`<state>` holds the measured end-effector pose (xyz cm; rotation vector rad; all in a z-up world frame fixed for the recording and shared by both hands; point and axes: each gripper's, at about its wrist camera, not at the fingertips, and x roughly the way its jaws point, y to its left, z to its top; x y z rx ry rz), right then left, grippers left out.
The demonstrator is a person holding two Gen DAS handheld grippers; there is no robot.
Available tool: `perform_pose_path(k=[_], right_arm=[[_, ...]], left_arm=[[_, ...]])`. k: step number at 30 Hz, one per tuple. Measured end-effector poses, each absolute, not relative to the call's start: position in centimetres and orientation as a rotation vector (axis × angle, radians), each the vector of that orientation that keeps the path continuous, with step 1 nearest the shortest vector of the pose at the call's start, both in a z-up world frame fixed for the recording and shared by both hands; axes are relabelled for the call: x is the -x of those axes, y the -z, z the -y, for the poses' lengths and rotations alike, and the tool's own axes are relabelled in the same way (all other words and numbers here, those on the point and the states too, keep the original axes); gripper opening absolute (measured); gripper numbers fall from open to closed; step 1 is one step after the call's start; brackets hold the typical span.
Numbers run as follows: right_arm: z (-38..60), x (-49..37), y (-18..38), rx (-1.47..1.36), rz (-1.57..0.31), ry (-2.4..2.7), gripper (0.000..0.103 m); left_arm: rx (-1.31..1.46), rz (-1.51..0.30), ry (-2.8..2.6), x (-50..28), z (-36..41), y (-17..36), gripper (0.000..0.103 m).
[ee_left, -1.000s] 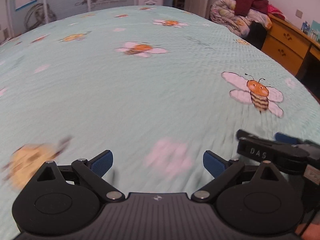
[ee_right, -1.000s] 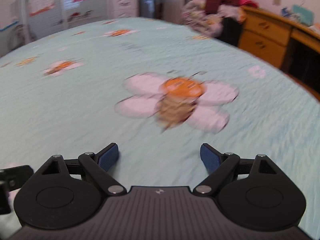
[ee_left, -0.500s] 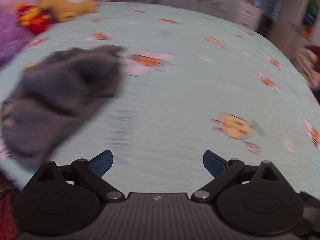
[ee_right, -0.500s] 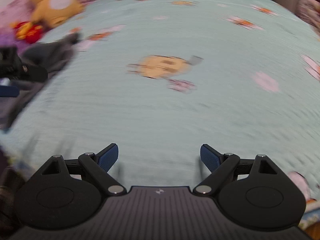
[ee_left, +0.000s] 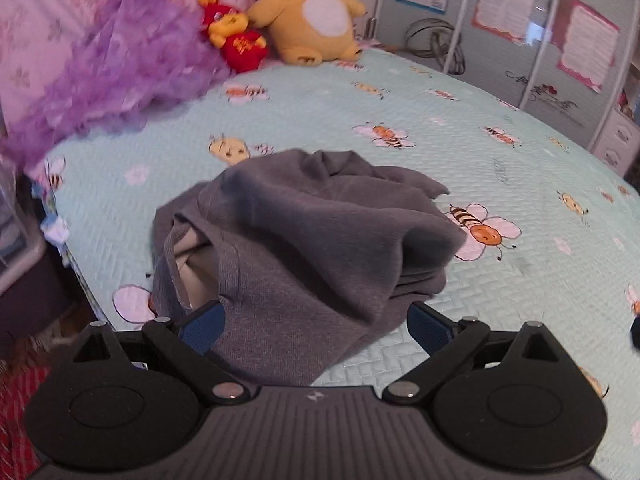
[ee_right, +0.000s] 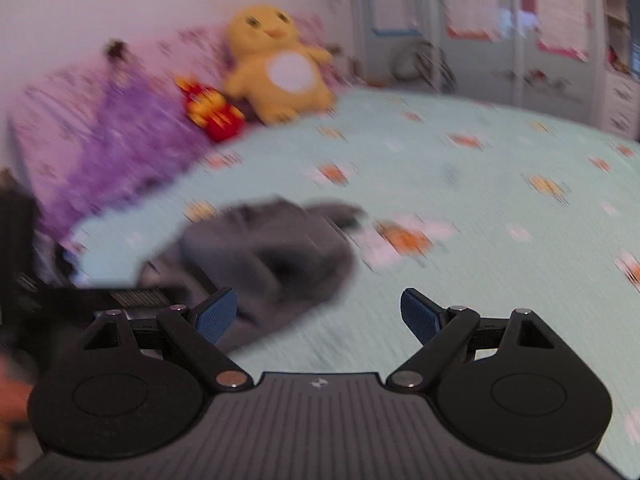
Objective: Fold clothes
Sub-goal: 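Position both grippers open above the crumpled grey sweatshirt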
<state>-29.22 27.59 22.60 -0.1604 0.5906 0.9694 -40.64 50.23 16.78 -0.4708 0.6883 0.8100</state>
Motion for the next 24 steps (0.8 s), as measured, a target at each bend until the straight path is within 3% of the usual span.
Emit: perform_pose_path(k=[4,14,24], right_arm=[[-31.5,29.3,-22.4,0.219,-0.546,-0.971,0.089],[-37.6,30.9,-15.9,0.391,-0.611,-0.953,0.089],[-40.5,33.1,-15.5,0.468,-0.531,-0.977,0.089]], left_arm=[[0.489,-0.730,-0.851,40.5,-51.7,-14.7,0.100],[0.566,-0.760,-0.903,41.9,-55.1,-10.7,0.100],[0.588,-0.753,-0.931,42.8,-55.7,-9.7,0.100]])
